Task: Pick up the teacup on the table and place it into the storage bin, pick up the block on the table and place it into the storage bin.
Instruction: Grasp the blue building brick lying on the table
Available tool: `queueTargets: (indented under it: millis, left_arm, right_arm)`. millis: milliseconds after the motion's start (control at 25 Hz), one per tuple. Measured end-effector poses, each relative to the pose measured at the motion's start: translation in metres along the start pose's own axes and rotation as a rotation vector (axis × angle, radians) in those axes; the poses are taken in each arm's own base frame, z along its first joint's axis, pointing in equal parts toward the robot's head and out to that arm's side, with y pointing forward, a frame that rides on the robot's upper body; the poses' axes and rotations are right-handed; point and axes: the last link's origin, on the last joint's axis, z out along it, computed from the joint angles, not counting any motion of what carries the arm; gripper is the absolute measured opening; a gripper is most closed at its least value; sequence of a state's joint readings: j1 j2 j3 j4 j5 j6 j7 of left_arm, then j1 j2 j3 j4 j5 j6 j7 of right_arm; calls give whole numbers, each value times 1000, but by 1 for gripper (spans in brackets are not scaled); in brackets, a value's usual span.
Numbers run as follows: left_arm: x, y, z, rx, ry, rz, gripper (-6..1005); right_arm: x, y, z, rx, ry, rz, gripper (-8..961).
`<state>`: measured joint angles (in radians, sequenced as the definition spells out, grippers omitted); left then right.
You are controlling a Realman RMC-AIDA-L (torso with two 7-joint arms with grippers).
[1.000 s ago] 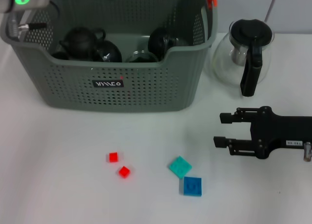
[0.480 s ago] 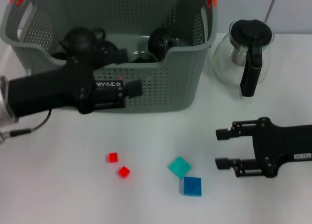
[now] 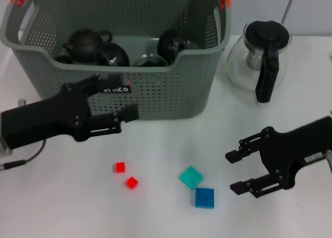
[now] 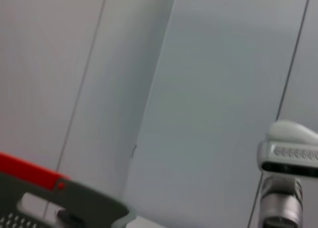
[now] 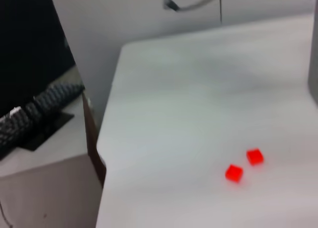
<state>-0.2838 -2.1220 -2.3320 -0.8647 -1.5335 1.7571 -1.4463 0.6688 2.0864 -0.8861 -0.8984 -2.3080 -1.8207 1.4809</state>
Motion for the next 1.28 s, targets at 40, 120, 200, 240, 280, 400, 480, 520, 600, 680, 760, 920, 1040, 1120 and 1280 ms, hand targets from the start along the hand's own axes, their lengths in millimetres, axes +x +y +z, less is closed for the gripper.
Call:
queueTargets:
  millis: [40,120,200,240,280,400,480,520,600,680,760,920,1040,1120,1280]
  left_arm:
    - [0,0,0,0,0,0,936]
    - [-10,3,-12,20,-40,2,936]
    - [-15,4,-18,15,-76,7,937]
    - [-19,6,-21,6,-104,8,937]
    - [-23,7,-23,-6,-132,5,937]
    - [-36,11,-28,-22,-206,-20,937]
    - [-44,10,-31,-5,-237,-39,937]
    - [-46,10,-33,7,-241,-48,937]
    - [-49,8,-37,32,-238,-61,937]
    - [-49,6,-44,65,-222,-73,936]
    - [-48,5,-48,83,-209,-77,936]
    - [-48,4,-50,93,-199,-80,936]
    - [-48,4,-49,95,-196,-84,936]
    - [-48,4,-47,95,-195,-86,936]
    - [-49,3,-46,94,-192,-94,937]
  right_arm:
    - [-6,-3,0,-4,40,26,685]
    - [-14,-7,2,-14,115,49,686]
    - [-23,-10,5,-20,190,45,685]
    - [-27,-11,8,-22,225,43,684]
    - [-31,-11,10,-23,251,36,684]
    - [-43,-13,17,-22,305,13,684]
    - [-48,-15,21,-16,317,-2,683]
    - [-50,-16,23,-15,325,-10,683]
    - [-51,-16,30,-21,351,-21,683]
    - [-51,-15,37,-26,388,-32,683]
    - [-51,-13,45,-32,420,-52,683]
    - [-56,-10,60,-46,459,-118,684]
    - [-58,-7,70,-60,494,-164,684]
    - [-58,-5,75,-65,522,-187,684]
    - [-62,-5,86,-43,566,-200,684]
